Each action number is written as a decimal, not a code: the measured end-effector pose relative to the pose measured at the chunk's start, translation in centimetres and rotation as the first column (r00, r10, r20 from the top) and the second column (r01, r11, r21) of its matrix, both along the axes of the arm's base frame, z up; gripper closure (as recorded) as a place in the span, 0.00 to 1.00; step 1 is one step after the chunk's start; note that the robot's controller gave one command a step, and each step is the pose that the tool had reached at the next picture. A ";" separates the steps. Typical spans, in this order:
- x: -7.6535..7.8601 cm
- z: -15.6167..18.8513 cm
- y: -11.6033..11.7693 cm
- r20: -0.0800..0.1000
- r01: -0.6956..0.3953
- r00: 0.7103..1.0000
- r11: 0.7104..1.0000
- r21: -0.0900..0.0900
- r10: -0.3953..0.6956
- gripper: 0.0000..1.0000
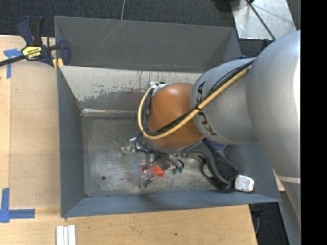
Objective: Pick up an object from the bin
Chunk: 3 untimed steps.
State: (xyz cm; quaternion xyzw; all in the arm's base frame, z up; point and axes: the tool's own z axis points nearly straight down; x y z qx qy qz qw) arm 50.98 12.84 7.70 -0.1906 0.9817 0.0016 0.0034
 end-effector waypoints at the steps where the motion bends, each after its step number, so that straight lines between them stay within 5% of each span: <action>1: 0.4 0.3 -0.2 0.013 0.007 1.000 1.000 0.003 -0.007 1.00; 2: -1.9 0.8 -1.1 -0.006 0.236 0.972 0.972 -0.004 -0.236 1.00; 3: -1.9 0.8 -1.1 -0.006 0.236 0.972 0.972 -0.004 -0.236 1.00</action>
Offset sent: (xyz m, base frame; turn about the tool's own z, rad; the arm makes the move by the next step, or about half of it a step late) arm 0.0000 0.0000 0.0000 0.0000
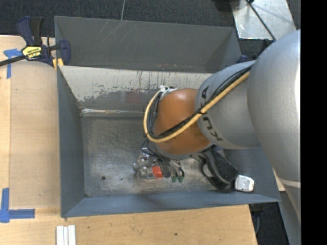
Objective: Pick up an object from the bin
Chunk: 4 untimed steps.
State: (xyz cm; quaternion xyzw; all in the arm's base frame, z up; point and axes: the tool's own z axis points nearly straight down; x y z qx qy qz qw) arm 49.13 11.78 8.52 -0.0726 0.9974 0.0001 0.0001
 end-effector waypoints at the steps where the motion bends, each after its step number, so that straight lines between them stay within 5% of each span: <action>1: 0.0 0.0 0.0 0.000 0.000 1.000 1.000 0.000 0.000 0.00; 2: 0.2 -1.1 -3.6 0.011 -0.062 0.998 0.998 0.009 0.062 0.00; 3: 0.7 -0.8 -3.7 0.026 -0.060 0.998 0.998 0.006 0.060 1.00; 4: -0.5 11.6 -1.4 0.010 -0.065 0.998 0.998 0.002 0.065 1.00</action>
Offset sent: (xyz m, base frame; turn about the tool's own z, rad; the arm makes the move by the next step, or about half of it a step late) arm 0.0000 0.0000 0.0000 0.0000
